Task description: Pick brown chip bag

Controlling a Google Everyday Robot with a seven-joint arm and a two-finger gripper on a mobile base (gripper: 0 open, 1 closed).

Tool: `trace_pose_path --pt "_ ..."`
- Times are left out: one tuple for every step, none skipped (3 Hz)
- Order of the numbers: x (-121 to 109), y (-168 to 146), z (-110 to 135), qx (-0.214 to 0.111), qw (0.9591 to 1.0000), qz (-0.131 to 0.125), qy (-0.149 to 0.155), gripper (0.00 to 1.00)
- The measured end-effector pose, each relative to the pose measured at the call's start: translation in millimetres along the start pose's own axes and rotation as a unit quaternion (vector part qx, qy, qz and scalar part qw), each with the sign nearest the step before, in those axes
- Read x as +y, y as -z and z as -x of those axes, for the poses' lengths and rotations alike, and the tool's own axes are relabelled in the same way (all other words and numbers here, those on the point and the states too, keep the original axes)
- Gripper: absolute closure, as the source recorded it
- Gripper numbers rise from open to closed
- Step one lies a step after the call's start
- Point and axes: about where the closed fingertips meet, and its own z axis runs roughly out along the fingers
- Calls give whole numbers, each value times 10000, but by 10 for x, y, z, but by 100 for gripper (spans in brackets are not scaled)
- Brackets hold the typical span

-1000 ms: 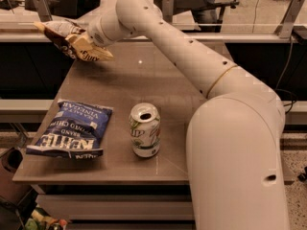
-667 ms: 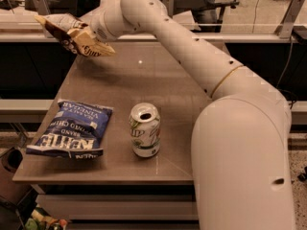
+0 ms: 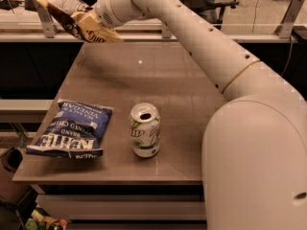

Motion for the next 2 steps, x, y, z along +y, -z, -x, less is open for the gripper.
trace_pose_path --pt "-83 184 123 -35 9999 -146 80 100" --pt "-141 358 222 -35 9995 -293 150 100"
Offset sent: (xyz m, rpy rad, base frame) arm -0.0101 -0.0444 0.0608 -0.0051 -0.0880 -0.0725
